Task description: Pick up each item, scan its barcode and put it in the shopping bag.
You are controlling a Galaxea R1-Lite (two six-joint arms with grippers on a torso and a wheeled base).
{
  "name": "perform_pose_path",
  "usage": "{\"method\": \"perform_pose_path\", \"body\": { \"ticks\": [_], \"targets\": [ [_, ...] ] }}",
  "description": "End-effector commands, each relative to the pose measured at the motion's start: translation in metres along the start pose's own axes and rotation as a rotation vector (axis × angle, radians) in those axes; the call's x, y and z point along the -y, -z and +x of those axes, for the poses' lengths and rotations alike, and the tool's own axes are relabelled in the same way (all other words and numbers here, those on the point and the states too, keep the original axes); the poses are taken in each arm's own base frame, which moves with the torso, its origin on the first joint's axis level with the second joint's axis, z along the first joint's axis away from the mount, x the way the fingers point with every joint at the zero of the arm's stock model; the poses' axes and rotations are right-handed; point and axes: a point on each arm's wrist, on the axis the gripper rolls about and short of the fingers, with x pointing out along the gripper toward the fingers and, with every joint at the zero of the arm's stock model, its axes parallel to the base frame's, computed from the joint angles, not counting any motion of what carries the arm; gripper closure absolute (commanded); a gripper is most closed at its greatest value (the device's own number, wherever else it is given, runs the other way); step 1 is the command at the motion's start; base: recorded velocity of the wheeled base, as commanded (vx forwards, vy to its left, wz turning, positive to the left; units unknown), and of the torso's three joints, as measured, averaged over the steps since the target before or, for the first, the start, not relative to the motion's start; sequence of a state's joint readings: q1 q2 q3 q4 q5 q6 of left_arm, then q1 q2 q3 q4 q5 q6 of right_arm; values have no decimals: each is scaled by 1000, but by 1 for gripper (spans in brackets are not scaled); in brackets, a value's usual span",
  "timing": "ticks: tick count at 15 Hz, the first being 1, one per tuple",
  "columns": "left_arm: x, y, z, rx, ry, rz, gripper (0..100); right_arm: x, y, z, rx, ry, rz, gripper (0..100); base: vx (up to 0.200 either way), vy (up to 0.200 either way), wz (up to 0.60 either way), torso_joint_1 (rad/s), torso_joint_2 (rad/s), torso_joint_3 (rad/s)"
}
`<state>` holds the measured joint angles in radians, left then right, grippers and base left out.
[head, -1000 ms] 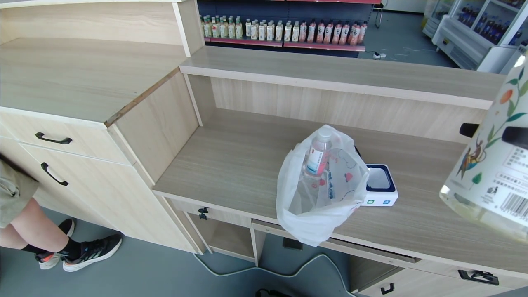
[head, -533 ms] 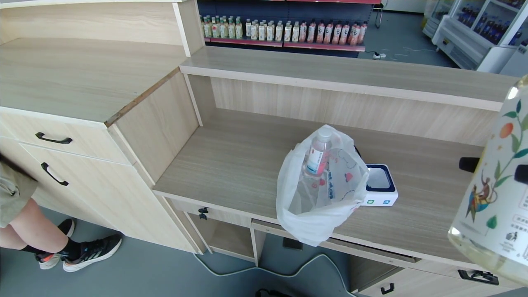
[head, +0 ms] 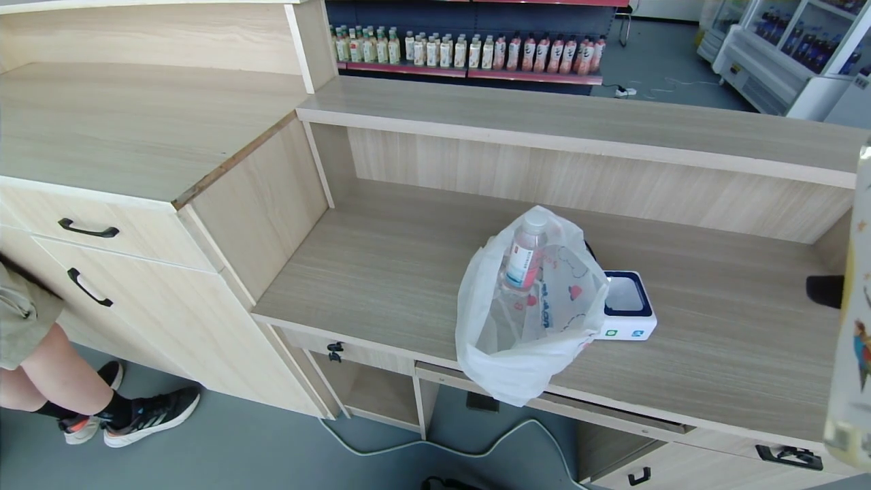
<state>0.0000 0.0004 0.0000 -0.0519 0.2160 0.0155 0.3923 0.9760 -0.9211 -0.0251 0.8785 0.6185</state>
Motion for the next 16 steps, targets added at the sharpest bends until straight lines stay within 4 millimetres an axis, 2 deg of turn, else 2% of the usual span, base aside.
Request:
{"method": "perform_pose_path", "body": {
  "ticks": [1, 7, 12, 16],
  "targets": [
    [0, 0, 0, 1, 0, 0, 0, -9, 0, -8, 27, -3, -24, 100, 0, 0, 0, 0, 0, 0],
    [0, 0, 0, 1, 0, 0, 0, -18, -3, -9, 30, -35, -71, 100, 0, 0, 0, 0, 0, 0],
    [0, 0, 0, 1, 0, 0, 0, -3, 12, -3, -39, -28, -201, 100, 0, 0, 0, 0, 0, 0],
    [0, 0, 0, 1, 0, 0, 0, -3, 17, -2, -69, -35, -246, 100, 0, 0, 0, 0, 0, 0]
  ]
}}
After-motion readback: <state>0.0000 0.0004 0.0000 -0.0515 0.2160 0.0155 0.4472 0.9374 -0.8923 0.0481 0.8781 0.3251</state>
